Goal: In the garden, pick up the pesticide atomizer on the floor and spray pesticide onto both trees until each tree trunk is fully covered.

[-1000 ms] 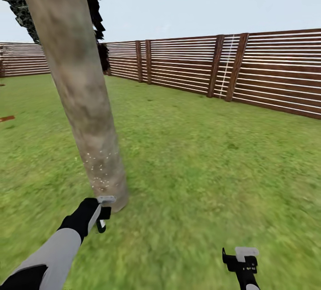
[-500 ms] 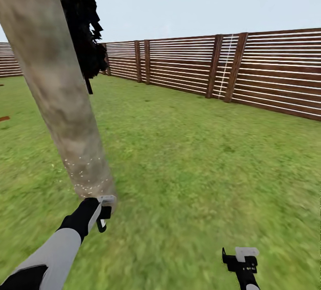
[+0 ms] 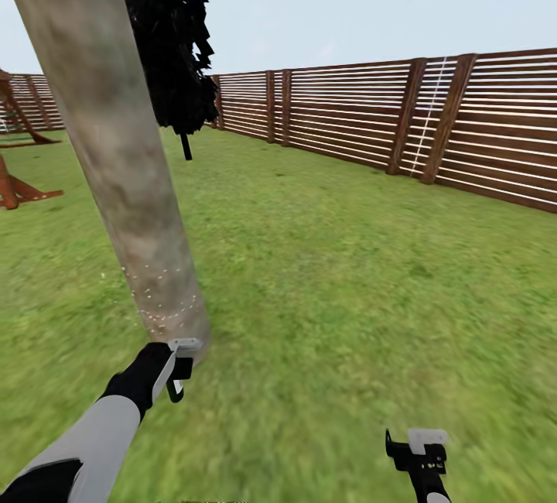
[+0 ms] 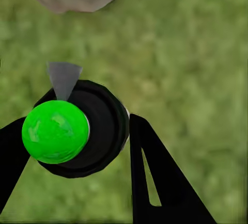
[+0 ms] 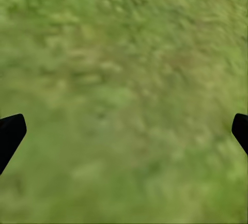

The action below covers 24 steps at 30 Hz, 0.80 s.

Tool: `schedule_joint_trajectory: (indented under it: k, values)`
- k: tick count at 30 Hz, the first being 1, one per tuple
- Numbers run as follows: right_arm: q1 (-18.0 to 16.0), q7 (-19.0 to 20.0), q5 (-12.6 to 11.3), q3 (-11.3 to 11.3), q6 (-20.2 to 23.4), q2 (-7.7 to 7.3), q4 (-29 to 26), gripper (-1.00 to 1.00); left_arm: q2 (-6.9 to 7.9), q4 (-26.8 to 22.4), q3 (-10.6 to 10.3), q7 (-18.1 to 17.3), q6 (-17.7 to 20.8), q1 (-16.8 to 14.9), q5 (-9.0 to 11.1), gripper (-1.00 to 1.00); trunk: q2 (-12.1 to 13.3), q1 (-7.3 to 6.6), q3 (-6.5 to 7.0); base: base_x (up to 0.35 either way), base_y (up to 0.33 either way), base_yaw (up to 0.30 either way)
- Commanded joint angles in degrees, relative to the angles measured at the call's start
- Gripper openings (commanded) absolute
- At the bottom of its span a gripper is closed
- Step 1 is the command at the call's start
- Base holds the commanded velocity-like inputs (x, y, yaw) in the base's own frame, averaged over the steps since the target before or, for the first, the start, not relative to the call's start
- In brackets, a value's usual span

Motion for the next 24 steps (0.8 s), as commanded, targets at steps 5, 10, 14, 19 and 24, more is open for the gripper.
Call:
schedule_joint_trajectory:
  k: [5, 10, 14, 19, 24]
  values:
    - [-0.02, -0.33, 0.62, -0.19, -0.05, 0.00, 0.03, 1.00, -0.06, -0.06, 0.37, -0.15, 0.25, -0.04, -0.48, -1.00, -0.02, -0.01, -0.05, 0.000, -0.276, 0.278]
    - [-0.02, -0.33, 0.62, -0.19, -0.03, 0.00, 0.03, 1.00, -0.06, -0.06, 0.42, -0.08, 0.25, -0.05, -0.56, -1.00, -0.02, -0.01, -0.05, -0.052, -0.266, 0.278]
    - [-0.02, -0.33, 0.62, -0.19, -0.03, 0.00, 0.03, 1.00, -0.10, -0.06, 0.36, 0.11, 0.25, -0.04, -0.51, -1.00, -0.02, -0.01, -0.05, -0.151, -0.134, 0.278]
    - [-0.02, -0.30, 0.62, -0.19, -0.03, 0.02, 0.03, 1.00, -0.04, -0.06, 0.62, 0.21, 0.60, -0.62, -0.27, -1.00, -0.02, -0.01, -0.05, -0.011, -0.009, 0.278]
    - [-0.02, -0.24, 0.62, -0.19, -0.03, 0.06, 0.03, 1.00, -3.13, -2.38, 0.34, 0.12, 4.89, -7.60, -0.35, -1.00, -0.02, -0.01, -0.05, 0.000, 0.000, 0.186]
